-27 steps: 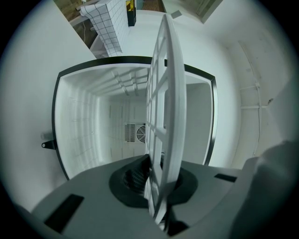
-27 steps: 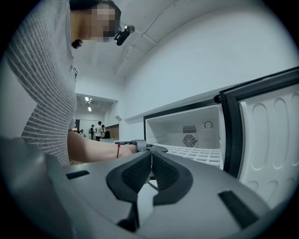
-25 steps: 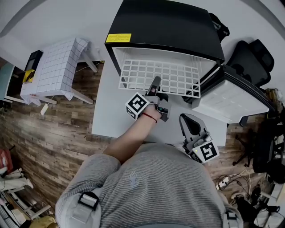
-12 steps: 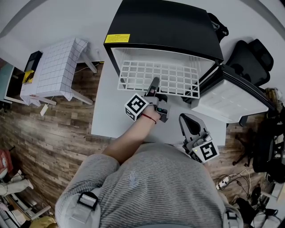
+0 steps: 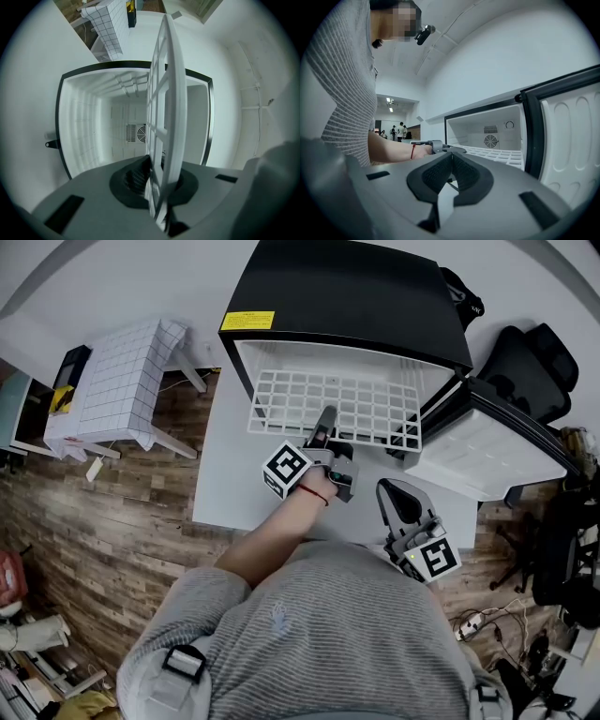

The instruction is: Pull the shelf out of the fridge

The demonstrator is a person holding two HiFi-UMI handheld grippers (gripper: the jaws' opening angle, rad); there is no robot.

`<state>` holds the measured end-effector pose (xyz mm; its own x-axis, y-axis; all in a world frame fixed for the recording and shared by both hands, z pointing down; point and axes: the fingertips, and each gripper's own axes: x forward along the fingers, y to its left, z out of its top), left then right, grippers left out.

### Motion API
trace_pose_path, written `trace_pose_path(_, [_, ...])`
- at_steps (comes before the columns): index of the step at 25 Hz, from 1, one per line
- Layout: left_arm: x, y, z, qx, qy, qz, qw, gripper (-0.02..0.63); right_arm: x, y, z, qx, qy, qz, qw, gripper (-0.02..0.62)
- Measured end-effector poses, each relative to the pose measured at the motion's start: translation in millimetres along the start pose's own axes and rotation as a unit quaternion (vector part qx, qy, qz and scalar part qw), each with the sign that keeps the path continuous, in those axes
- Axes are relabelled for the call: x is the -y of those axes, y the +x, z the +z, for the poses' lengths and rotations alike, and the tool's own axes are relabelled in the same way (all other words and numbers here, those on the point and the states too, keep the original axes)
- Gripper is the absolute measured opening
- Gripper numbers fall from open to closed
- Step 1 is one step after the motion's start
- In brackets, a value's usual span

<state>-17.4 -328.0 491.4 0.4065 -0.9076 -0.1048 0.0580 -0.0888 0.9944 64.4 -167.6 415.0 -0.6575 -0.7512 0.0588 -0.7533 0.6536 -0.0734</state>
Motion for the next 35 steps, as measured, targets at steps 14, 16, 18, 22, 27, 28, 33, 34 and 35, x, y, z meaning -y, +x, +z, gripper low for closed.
trace_pose_path(14, [-1.6,-10.4,-5.0,0.002,-0.002,0.000,1.0000,0.026,4.7,-1.4,-1.3,-0.002,-0.001,0.002,1.000,0.014])
trace_pose_path(16, [-2.0,-11.1,-4.7,0.002,0.000,-0.001,1.0000,0.026,3.6,-0.8,-1.2,-0.001,-0.001,0.003,1.000,0.014])
trace_pose_path(18, [-0.6,-11.7,-4.9,0.001,0.001,-0.001,1.0000,0.026,1.5,-0.1,-0.9,-0.001,-0.001,0.005,1.000,0.014])
trace_pose_path(22, [0.9,-13.0,-5.1,0.003,0.001,-0.001,1.0000,0.026,0.8,0.1,-0.7,-0.001,-0.001,0.006,1.000,0.014])
trace_pose_path(27, [0.6,-15.2,-5.7,0.003,0.001,0.000,1.0000,0.026,-0.6,-1.4,-0.6,0.000,-0.002,0.006,1.000,0.014])
trace_pose_path(28, [0.6,-15.9,-6.1,0.003,0.001,0.001,1.0000,0.026,-0.9,-1.6,-0.3,0.001,-0.002,0.006,1.000,0.014])
trace_pose_path(33, [3.2,-19.4,-6.1,0.004,0.001,-0.001,1.0000,0.026,-1.5,-3.6,2.4,0.001,-0.004,0.005,1.000,0.014])
trace_pose_path(34, [3.4,-20.6,-6.1,0.004,0.001,-0.001,1.0000,0.026,-1.4,-4.4,2.4,0.002,-0.004,0.005,1.000,0.014])
trace_pose_path(35, [3.4,-22.4,-6.2,0.005,-0.001,-0.002,1.0000,0.026,-1.5,-5.1,2.2,0.002,-0.004,0.004,1.000,0.014])
